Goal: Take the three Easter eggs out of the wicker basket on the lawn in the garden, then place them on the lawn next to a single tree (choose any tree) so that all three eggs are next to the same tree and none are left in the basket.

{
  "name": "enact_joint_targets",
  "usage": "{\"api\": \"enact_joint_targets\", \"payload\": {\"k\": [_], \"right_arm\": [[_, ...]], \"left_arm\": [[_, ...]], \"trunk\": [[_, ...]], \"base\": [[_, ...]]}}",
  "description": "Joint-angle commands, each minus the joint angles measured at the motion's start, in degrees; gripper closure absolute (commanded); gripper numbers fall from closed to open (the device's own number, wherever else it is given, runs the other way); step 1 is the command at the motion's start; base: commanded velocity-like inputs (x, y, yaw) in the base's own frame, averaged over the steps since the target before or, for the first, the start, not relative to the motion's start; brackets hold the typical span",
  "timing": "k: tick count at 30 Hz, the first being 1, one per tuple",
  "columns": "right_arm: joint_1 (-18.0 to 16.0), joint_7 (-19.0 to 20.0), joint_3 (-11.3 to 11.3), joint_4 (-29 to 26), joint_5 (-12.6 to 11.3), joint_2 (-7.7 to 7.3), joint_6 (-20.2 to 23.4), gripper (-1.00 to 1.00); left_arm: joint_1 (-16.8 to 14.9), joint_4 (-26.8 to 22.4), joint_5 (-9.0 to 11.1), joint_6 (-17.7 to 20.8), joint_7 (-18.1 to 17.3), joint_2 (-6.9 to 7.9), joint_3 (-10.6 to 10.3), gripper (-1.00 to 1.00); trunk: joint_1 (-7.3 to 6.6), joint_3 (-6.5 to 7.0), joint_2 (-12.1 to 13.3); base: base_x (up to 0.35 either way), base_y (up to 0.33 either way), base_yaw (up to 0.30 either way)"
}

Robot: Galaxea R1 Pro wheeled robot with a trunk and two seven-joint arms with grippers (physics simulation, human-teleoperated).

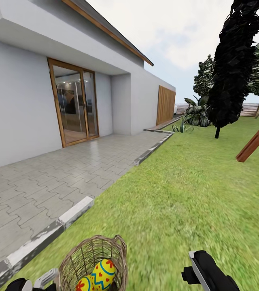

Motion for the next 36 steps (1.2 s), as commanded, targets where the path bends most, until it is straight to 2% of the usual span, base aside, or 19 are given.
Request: {"api": "enact_joint_targets", "payload": {"k": [1,36], "right_arm": [[-0.03,-0.25,0.27,-0.06,-0.10,-0.06,0.28,-1.00],[-0.03,0.07,0.20,0.75,-0.06,-0.23,-0.44,-1.00]], "left_arm": [[-0.02,-0.01,-0.72,0.29,-0.06,-0.02,0.15,1.00],[-0.02,0.54,-0.87,0.28,-0.01,-0.28,-0.10,1.00]], "trunk": [[-0.01,-0.07,-0.03],[-0.01,-0.09,-0.03]], "base": [[0.000,0.000,0.000],[0.000,0.000,0.000]]}}
